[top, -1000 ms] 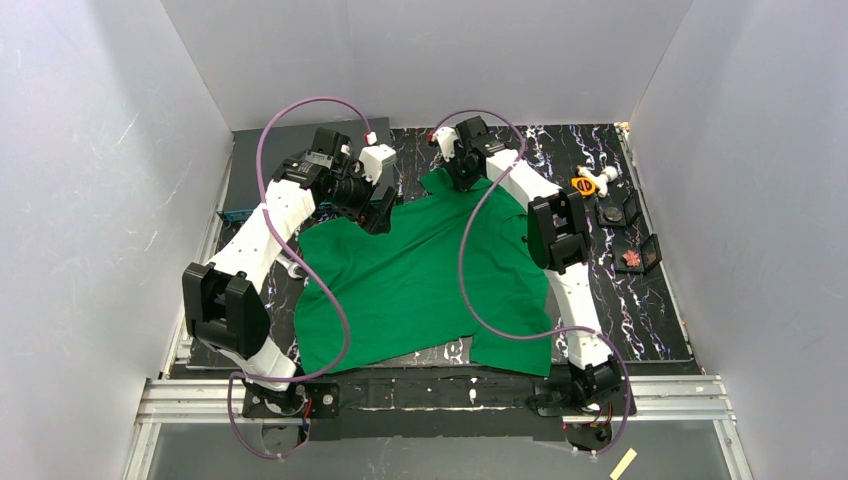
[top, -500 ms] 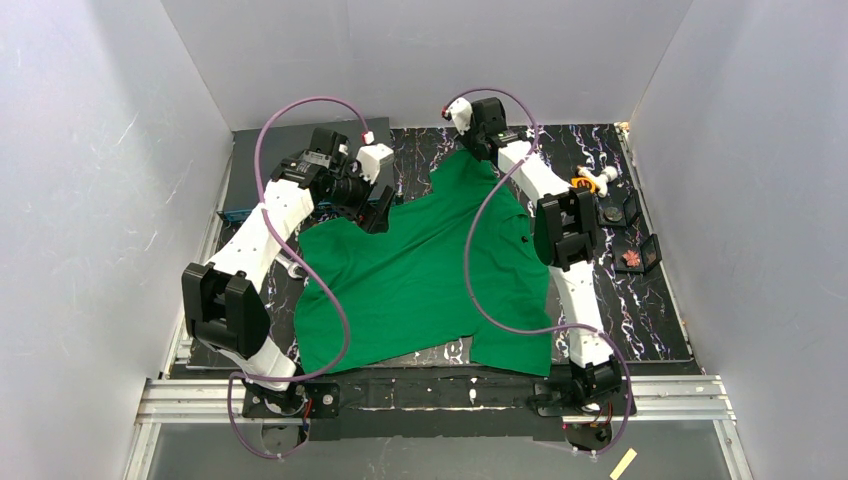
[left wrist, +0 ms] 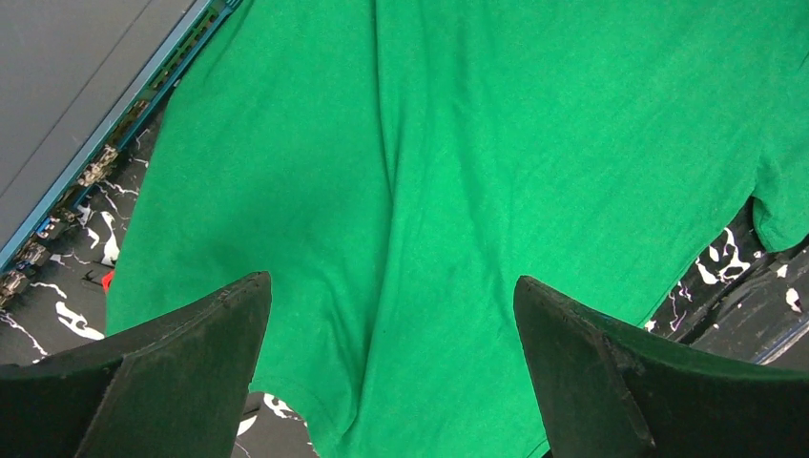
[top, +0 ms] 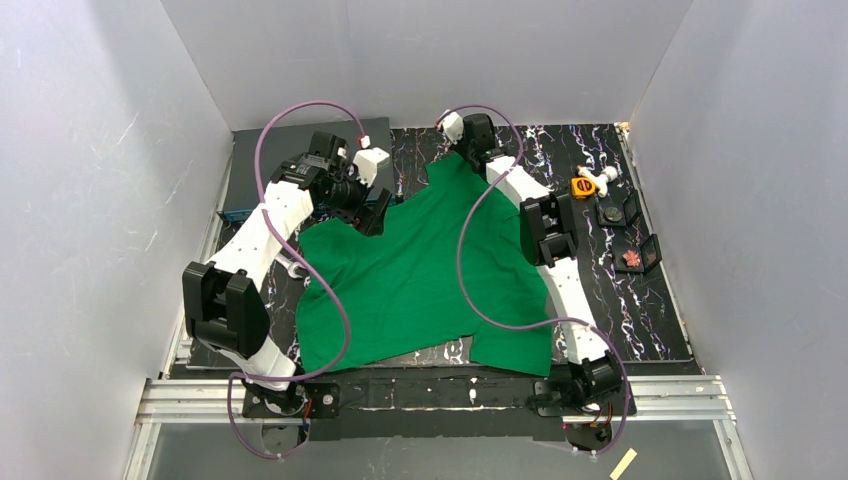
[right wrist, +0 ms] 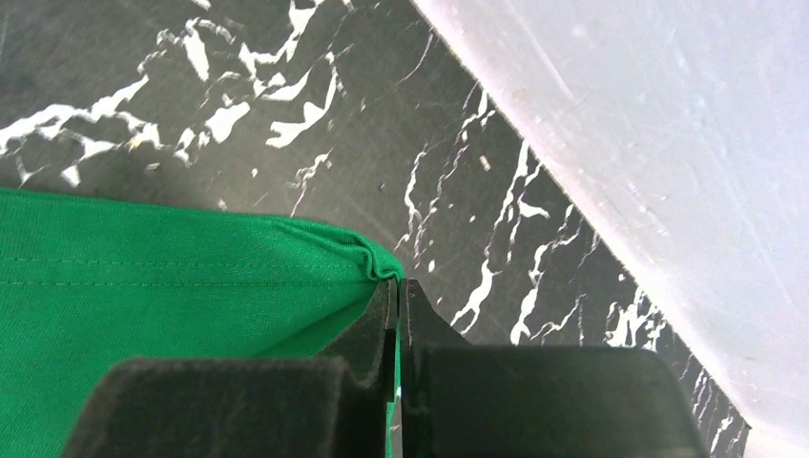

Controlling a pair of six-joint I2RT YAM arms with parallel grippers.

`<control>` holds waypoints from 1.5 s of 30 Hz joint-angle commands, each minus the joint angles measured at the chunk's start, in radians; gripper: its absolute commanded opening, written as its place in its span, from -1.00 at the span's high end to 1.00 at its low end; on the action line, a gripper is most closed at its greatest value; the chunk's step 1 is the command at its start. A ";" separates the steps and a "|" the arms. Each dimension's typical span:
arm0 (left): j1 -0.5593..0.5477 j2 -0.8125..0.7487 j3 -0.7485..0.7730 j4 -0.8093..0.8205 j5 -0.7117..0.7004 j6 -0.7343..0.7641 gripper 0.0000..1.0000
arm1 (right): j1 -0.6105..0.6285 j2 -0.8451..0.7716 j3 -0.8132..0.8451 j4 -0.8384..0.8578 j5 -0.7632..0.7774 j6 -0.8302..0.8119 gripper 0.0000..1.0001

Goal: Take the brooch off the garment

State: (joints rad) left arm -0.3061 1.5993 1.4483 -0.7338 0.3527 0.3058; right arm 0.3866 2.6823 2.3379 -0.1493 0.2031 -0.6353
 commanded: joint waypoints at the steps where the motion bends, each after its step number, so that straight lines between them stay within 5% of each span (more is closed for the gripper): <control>1: 0.013 -0.024 -0.014 -0.009 -0.028 -0.012 -0.97 | -0.005 0.026 0.092 0.202 0.056 -0.045 0.97; 9: 0.025 -0.032 -0.032 0.002 -0.064 -0.025 -0.97 | -0.005 0.087 0.134 0.377 0.122 -0.085 0.90; 12: 0.028 -0.035 -0.034 0.002 -0.067 -0.023 -0.97 | -0.005 0.049 0.107 0.373 0.110 -0.088 0.23; 18: 0.036 -0.074 -0.062 -0.020 -0.018 0.004 -0.97 | -0.027 -0.164 -0.071 0.284 0.042 -0.084 -0.47; 23: 0.048 -0.129 -0.121 -0.095 0.094 0.098 -0.97 | -0.060 -0.352 -0.130 0.004 -0.037 -0.047 -0.93; 34: 0.044 -0.261 -0.364 -0.219 0.114 0.361 -0.97 | -0.149 -0.751 -0.444 -0.804 -0.403 -0.002 -0.97; 45: -0.028 -0.253 -0.552 -0.134 -0.062 0.431 -0.97 | -0.209 -0.965 -0.943 -0.790 -0.469 -0.019 -0.91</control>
State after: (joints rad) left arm -0.2974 1.3563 0.9382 -0.8864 0.3630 0.6857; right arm 0.1726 1.8095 1.4677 -0.9283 -0.2203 -0.6468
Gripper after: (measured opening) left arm 0.983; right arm 0.960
